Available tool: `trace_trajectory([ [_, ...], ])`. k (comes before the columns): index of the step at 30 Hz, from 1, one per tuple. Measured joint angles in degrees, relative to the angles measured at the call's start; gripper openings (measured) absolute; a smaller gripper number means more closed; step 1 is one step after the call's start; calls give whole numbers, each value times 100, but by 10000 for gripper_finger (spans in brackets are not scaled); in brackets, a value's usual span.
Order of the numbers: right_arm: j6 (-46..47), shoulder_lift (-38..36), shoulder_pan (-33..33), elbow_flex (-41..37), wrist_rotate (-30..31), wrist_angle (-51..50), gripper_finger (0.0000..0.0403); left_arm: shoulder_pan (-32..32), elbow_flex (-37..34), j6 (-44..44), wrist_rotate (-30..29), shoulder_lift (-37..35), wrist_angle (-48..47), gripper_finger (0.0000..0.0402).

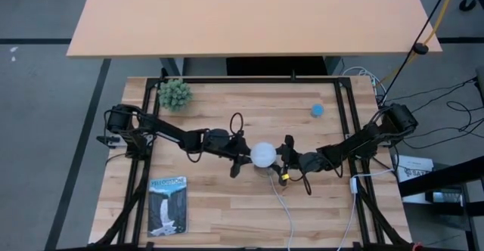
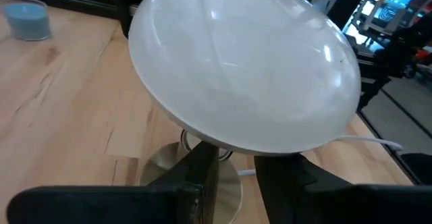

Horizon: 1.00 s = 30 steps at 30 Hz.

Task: Screw lightbulb
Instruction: Insert the lightbulb into the desk lamp

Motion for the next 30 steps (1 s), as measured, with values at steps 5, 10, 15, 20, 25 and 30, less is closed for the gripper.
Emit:
trace_trajectory([
  [5, -2, 0, -2, 0, -42, -10, 212, 33, 289, 118, -4, 0, -196, 96],
  [10, -2, 0, -2, 0, -59, -15, 212, 179, 420, 201, -153, -2, -896, 96],
  [15, -26, 0, 18, 0, -63, -43, 212, 251, 420, 123, -157, -2, -991, 96],
  [20, -24, 2, 31, 0, -61, -189, 212, 245, 420, 61, 437, -2, -1012, 96],
  [25, -24, 2, 31, 0, -61, -188, 212, 161, 420, 74, 592, -2, -1069, 96],
  [30, -40, 2, 28, 0, -187, -178, 212, 166, 420, 219, 537, -2, -944, 96],
])
